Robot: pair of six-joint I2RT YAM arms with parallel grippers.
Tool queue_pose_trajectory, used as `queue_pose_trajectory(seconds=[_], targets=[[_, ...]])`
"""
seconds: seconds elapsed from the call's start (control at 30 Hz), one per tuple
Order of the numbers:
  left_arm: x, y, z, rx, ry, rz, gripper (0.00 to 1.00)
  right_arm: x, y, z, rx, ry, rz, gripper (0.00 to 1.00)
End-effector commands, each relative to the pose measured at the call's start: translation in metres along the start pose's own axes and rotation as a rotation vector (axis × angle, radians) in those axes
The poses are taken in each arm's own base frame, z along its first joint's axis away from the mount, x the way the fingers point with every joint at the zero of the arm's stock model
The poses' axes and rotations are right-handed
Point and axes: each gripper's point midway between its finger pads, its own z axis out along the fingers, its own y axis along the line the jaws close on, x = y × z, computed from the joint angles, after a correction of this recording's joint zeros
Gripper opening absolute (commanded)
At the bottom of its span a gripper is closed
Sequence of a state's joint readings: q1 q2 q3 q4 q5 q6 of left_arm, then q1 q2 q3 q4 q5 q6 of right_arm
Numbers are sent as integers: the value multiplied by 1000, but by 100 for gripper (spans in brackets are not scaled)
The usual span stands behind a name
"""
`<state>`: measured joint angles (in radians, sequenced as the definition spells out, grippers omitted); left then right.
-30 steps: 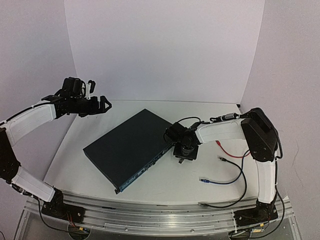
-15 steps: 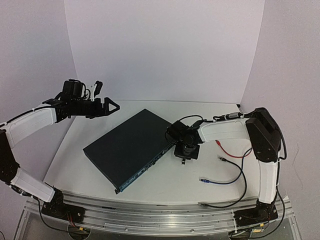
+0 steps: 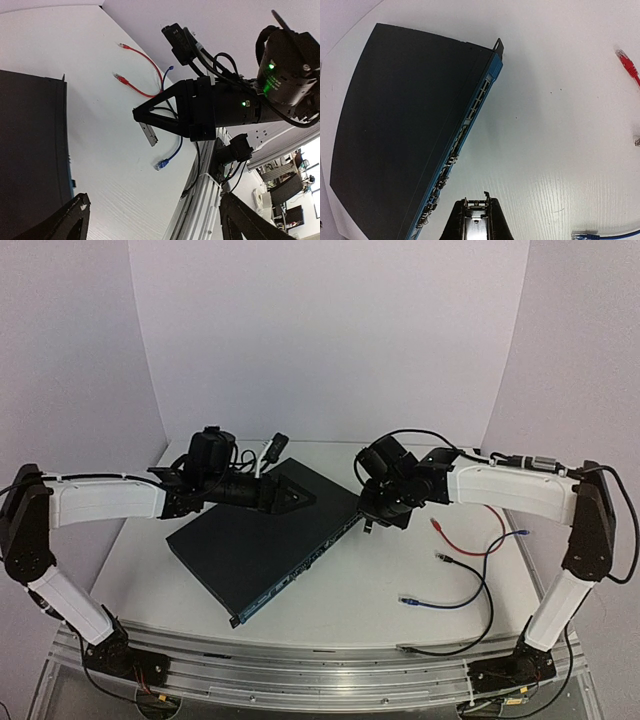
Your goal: Insert the plug into the switch port
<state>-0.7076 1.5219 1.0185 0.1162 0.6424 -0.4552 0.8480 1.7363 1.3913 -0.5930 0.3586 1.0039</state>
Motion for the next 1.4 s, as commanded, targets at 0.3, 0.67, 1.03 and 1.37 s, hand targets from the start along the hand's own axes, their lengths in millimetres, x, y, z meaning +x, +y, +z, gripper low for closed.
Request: queue_pose_trajectory(seconds=[0.3, 0.67, 1.03, 1.37], targets=[[6, -9, 80, 75, -4, -90, 72, -25, 48, -28, -112, -65, 49, 5], [3, -1, 95, 115, -78, -177, 67, -17, 54, -23, -120, -43, 75, 5], [12, -12, 100, 214, -45, -174, 63, -15, 68, -26, -234, -49, 117, 4], [9, -60, 76, 447, -16, -123, 63, -17, 98, -63, -604, -118, 73, 4]])
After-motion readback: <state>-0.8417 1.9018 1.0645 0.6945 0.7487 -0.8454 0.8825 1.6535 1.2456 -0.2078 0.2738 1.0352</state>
